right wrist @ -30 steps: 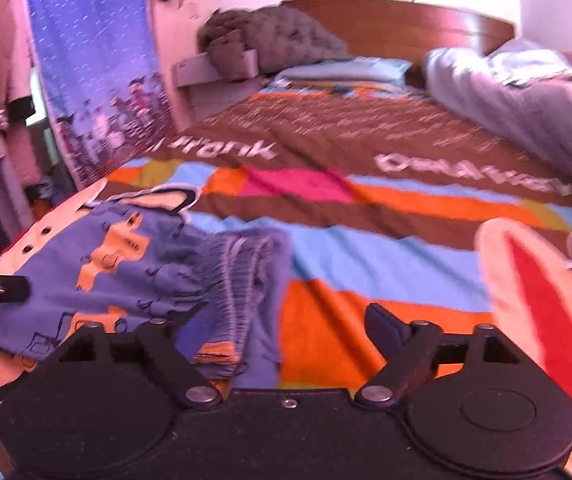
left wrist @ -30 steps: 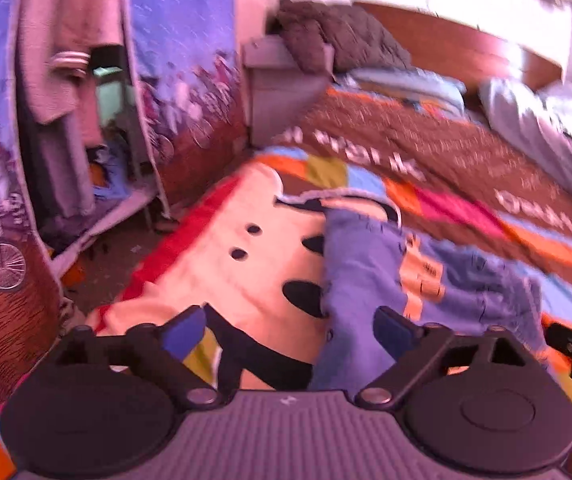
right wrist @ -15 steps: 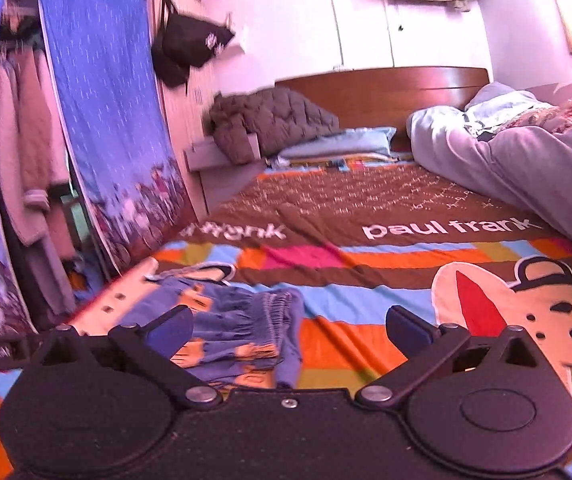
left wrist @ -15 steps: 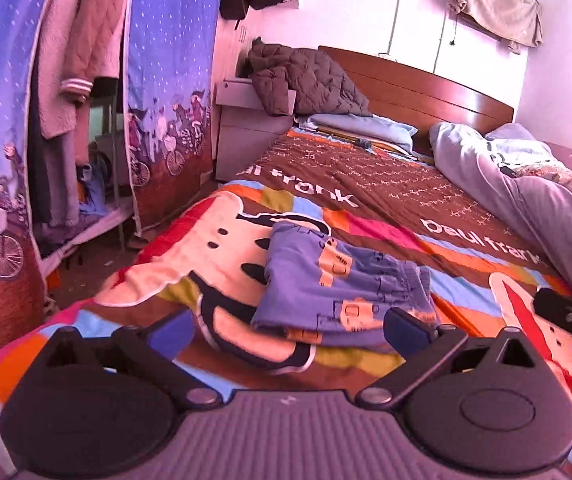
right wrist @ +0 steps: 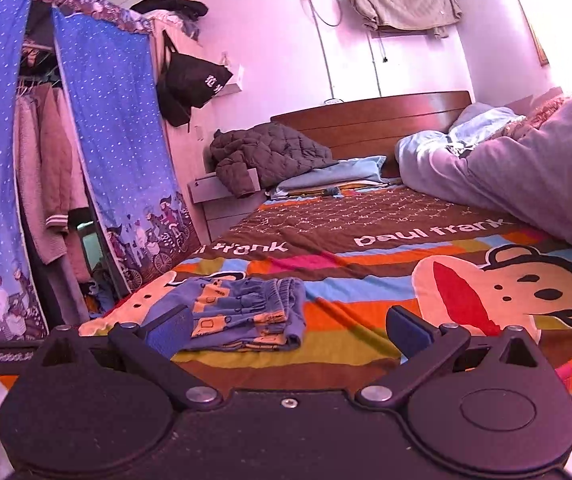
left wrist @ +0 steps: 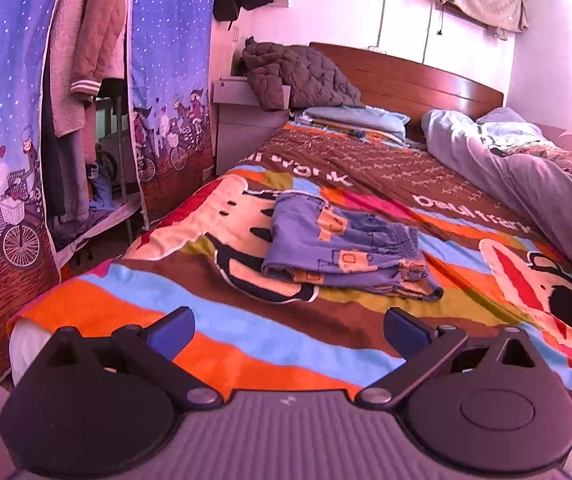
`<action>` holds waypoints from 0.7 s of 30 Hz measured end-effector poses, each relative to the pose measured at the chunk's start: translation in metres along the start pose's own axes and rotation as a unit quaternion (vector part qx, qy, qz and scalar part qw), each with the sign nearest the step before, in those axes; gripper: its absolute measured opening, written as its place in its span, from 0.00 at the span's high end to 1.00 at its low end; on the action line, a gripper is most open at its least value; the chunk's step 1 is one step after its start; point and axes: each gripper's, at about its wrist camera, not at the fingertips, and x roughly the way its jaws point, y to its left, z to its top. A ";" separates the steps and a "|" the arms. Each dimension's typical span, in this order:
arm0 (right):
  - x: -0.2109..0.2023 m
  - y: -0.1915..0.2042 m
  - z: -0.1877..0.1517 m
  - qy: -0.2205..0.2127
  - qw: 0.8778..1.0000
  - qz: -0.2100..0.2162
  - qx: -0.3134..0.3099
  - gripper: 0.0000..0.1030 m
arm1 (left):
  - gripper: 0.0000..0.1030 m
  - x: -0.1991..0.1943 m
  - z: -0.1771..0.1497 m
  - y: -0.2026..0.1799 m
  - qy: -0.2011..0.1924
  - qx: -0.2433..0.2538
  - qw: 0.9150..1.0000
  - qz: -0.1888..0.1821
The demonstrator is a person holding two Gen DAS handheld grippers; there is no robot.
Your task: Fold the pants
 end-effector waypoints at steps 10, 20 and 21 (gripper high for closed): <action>0.001 0.006 -0.008 0.012 1.000 -0.009 -0.020 0.01 | 0.00 0.003 -0.007 0.009 -0.002 -0.001 1.000 0.000; 0.004 0.007 -0.010 0.017 0.999 -0.011 -0.027 0.01 | 0.00 0.003 -0.005 0.010 0.000 -0.009 1.000 0.000; 0.004 0.007 -0.010 0.017 0.999 -0.011 -0.026 0.01 | 0.00 0.003 -0.005 0.009 0.000 -0.008 1.000 0.000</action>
